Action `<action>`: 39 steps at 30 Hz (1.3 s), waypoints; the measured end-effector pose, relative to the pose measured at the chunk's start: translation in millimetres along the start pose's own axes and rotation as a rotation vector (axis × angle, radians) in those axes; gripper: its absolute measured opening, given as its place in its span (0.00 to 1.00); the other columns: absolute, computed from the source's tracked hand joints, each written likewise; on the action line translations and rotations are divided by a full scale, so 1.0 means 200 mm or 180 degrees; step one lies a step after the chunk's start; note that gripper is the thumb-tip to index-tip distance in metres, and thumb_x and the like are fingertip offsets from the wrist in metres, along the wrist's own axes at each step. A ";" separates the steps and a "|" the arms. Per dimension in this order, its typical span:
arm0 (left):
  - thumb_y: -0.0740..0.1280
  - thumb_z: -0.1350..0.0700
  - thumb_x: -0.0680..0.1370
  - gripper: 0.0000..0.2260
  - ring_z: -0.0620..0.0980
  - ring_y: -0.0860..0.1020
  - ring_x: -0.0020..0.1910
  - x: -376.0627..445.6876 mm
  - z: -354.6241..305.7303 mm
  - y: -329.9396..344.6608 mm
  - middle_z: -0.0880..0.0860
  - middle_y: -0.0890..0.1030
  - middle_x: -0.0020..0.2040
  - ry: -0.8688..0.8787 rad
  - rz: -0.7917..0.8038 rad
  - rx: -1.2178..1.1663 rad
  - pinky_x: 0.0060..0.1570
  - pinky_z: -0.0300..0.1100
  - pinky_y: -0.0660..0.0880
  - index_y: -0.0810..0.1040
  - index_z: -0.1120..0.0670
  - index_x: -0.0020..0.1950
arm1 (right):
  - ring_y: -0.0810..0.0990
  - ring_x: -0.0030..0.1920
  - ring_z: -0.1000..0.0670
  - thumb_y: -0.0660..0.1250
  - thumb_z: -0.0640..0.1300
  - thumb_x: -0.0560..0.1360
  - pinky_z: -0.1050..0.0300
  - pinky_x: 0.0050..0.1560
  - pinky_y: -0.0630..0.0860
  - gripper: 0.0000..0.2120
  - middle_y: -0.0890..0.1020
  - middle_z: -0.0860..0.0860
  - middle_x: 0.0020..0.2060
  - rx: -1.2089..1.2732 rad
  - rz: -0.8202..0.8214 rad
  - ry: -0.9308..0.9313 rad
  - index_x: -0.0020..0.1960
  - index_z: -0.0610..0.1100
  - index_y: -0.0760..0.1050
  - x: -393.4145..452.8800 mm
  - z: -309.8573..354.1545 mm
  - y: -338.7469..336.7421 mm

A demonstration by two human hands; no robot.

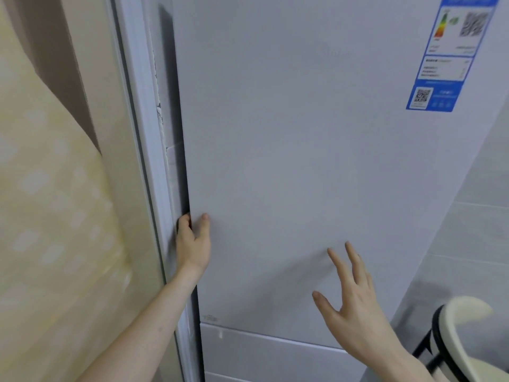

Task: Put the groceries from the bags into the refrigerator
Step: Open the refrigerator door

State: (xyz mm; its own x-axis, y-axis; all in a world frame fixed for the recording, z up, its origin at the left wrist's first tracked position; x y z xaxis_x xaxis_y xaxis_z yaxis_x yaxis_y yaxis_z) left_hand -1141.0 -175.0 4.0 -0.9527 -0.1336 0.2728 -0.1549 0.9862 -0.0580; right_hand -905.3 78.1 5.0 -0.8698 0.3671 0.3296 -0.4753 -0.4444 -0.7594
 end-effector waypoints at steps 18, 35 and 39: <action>0.67 0.53 0.81 0.14 0.49 0.80 0.55 -0.35 -0.01 -0.24 0.52 0.81 0.57 0.0088 -0.0221 -0.0206 0.55 0.44 0.76 0.72 0.55 0.65 | 0.43 0.82 0.55 0.69 0.52 0.79 0.47 0.78 0.60 0.38 0.36 0.70 0.78 0.0120 0.0022 -0.0217 0.80 0.64 0.49 -0.14 0.16 -0.02; 0.67 0.57 0.81 0.06 0.40 0.81 0.51 -1.38 -0.30 -0.54 0.47 0.82 0.53 0.0111 -0.0433 0.0067 0.49 0.36 0.75 0.74 0.49 0.55 | 0.44 0.81 0.59 0.68 0.51 0.79 0.43 0.77 0.65 0.38 0.39 0.72 0.78 0.0657 0.0374 -0.0892 0.80 0.67 0.49 -0.74 0.26 -0.30; 0.67 0.58 0.81 0.06 0.39 0.80 0.54 -1.69 -0.39 -0.56 0.44 0.83 0.53 0.0167 -0.0238 0.0001 0.53 0.40 0.75 0.78 0.47 0.55 | 0.46 0.81 0.59 0.68 0.51 0.79 0.42 0.71 0.73 0.38 0.40 0.72 0.78 0.0815 0.0433 -0.1091 0.79 0.68 0.49 -0.94 0.30 -0.42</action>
State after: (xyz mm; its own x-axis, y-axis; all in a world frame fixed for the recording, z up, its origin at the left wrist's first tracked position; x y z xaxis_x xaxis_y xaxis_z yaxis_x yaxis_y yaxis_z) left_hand -781.6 -233.3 -6.8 -0.9235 -0.2015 0.3263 -0.2252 0.9736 -0.0360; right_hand -710.9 -2.4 40.0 -0.8997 0.0185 0.4361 -0.3335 -0.6736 -0.6595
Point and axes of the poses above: each hand's wrist, its own x-axis towards the middle knuckle, its own y-axis out of the palm, z = x × y, the point moved 6 cm from there along x, towards the middle knuckle
